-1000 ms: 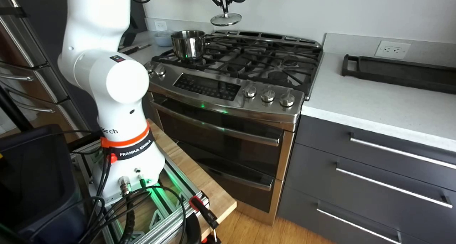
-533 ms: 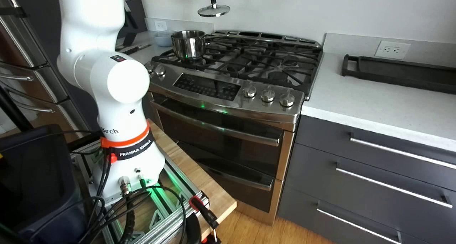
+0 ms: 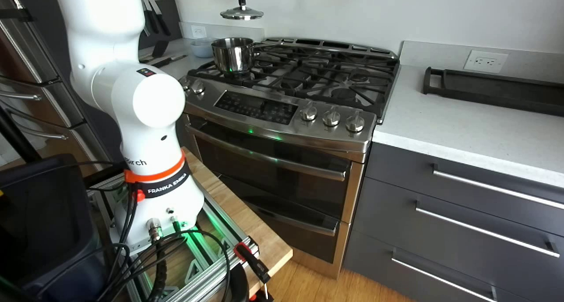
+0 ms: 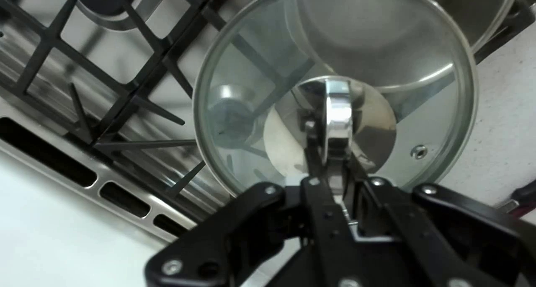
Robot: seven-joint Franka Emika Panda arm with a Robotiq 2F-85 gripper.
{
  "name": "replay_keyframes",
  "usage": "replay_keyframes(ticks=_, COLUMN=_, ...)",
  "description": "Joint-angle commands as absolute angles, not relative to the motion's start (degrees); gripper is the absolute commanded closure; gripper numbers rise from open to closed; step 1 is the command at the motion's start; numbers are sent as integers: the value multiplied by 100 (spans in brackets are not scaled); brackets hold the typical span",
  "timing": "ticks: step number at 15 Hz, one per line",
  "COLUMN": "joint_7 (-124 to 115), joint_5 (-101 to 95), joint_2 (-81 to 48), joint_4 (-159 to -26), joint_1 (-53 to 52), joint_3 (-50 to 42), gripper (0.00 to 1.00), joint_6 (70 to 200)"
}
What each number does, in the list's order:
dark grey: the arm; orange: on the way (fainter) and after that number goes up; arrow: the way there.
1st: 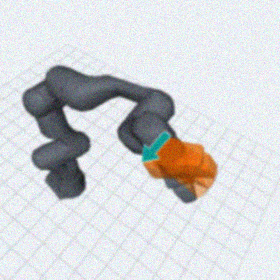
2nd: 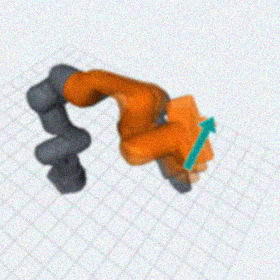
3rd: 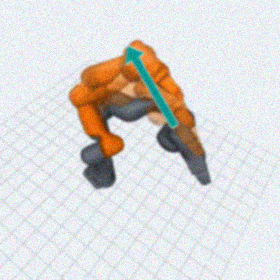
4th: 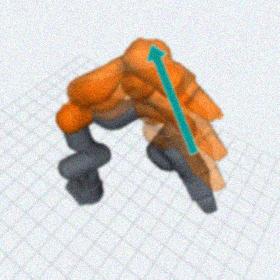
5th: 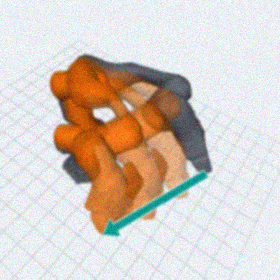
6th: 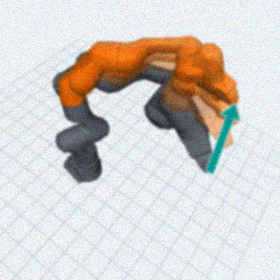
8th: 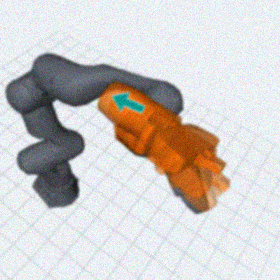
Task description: Move the silver pot to the left
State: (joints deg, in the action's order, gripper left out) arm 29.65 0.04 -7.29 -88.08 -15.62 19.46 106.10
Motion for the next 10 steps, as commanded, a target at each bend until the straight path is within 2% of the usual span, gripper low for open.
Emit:
replay_keyframes(ticks=1, joint_7=3239, joint_5=163, joint_2=-150, joint_4=-9492, joint_1=-1534, joint_3=1870, gripper=96, joint_6=10501)
replay_keyframes(ticks=3, joint_7=3561, joint_5=677, joint_2=-40, joint_4=-9751, joint_1=-1456, joint_3=1827, gripper=96, joint_6=10765)
replay_keyframes(ticks=4, joint_7=3198, joint_5=237, joint_2=-403, joint_4=-9276, joint_1=-1598, joint_3=1858, gripper=85, joint_6=10533)
replay_keyframes(ticks=8, joint_7=3401, joint_5=495, joint_2=-281, joint_4=-9500, joint_1=-1553, joint_3=1802, gripper=85, joint_6=10617)
replay_keyframes(ticks=9, joint_7=3404, joint_5=500, joint_2=-279, joint_4=-9501, joint_1=-1552, joint_3=1801, gripper=96, joint_6=10618)
replay_keyframes(ticks=10, joint_7=3480, joint_5=567, joint_2=-254, joint_4=-9490, joint_1=-1565, joint_3=1818, gripper=96, joint_6=10630)
